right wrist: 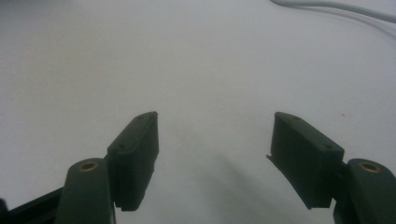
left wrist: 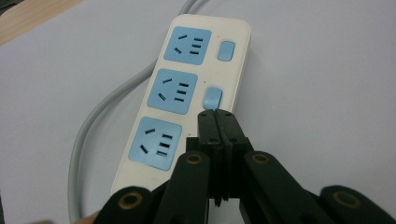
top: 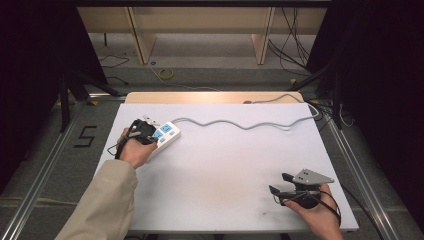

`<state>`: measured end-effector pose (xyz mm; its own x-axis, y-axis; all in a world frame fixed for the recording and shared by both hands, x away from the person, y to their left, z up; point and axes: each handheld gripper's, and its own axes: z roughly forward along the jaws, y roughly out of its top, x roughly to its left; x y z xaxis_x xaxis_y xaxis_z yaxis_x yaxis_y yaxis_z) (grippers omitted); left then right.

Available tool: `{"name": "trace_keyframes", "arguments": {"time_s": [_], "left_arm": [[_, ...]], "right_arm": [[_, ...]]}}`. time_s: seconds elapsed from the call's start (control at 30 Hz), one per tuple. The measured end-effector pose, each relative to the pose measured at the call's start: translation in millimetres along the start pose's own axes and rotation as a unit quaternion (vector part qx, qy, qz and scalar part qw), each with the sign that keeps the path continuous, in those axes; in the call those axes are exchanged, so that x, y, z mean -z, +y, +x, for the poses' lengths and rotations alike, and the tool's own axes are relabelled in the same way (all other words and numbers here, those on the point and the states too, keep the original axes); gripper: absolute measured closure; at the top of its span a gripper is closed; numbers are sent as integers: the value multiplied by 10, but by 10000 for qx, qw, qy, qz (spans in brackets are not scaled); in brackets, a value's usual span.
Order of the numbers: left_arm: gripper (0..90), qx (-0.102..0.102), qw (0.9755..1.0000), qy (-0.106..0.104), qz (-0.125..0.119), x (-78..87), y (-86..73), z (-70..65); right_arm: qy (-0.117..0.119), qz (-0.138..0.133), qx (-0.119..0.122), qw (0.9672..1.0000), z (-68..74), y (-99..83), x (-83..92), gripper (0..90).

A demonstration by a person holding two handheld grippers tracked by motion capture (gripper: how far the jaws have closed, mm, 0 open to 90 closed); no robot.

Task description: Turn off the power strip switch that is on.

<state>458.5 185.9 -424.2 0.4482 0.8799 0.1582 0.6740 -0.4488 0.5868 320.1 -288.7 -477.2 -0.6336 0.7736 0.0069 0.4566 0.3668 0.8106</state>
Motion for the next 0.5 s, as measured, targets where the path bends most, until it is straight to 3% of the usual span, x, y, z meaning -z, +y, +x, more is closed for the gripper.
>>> {"name": "trace_keyframes", "arguments": {"time_s": [0.5], "left_arm": [[897,-115,9999,40,104,-85,146,45]], "right_arm": [[-1,0,-5,10000,-3,0,2,334]]}}
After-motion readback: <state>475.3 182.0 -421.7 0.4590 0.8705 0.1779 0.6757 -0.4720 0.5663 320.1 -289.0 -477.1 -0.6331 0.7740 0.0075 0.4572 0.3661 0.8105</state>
